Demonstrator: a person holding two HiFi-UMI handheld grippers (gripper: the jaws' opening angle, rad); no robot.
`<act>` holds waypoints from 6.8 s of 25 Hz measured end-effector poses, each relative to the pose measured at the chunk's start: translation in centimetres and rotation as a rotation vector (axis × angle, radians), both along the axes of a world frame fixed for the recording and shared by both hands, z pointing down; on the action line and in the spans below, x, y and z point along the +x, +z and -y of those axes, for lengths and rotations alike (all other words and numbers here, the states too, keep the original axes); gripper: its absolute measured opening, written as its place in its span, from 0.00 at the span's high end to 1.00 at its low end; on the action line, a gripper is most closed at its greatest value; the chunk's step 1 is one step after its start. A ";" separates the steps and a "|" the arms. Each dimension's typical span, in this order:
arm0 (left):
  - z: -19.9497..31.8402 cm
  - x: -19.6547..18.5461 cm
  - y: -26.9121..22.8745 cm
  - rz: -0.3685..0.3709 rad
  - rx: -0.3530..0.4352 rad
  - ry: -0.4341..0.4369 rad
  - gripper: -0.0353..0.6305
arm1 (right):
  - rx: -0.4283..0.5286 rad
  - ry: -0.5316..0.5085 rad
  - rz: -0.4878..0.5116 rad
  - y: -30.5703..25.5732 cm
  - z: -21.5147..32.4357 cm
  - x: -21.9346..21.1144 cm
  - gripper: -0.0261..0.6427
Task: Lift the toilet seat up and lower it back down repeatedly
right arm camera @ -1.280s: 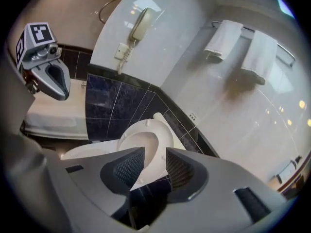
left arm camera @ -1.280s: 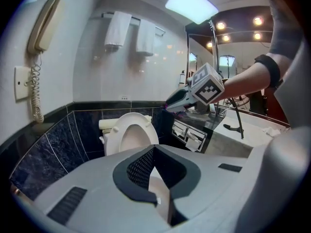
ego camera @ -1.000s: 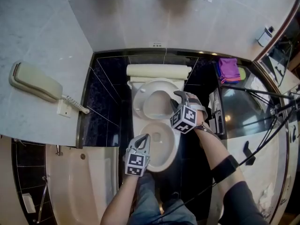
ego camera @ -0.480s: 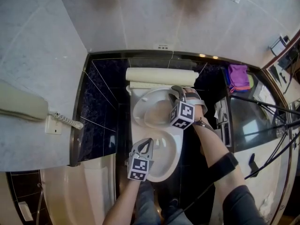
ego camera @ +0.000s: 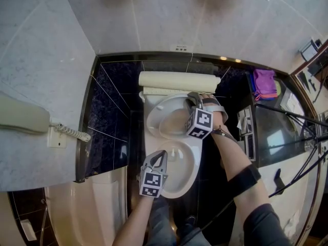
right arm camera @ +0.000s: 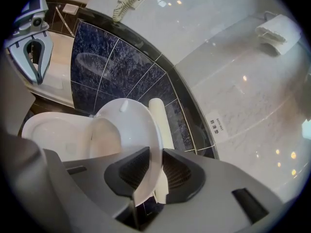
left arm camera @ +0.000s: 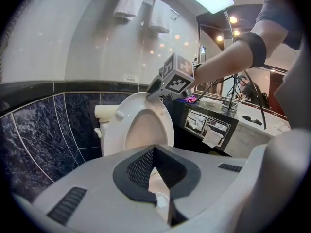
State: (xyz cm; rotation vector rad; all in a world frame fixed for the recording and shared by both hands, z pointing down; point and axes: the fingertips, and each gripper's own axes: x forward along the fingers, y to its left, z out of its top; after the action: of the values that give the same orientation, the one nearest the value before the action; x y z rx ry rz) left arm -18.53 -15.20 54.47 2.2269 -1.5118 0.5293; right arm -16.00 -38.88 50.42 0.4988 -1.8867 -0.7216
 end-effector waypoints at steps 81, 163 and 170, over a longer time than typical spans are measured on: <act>-25.8 10.0 23.1 0.019 -0.218 -0.119 0.96 | -0.369 0.590 0.525 20.2 -39.1 23.8 0.93; -29.1 8.3 -23.1 0.050 0.093 -0.150 0.96 | -0.413 0.476 0.816 -17.8 -46.3 24.9 0.93; -29.0 8.4 -22.3 0.071 0.096 -0.136 0.96 | -0.438 0.501 0.815 -17.2 -46.0 24.3 0.93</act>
State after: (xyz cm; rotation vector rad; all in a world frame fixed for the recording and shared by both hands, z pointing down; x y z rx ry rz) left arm -10.17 13.78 32.13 2.1760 -1.7446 0.5087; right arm 8.29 7.16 33.26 1.0262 -2.4152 0.2892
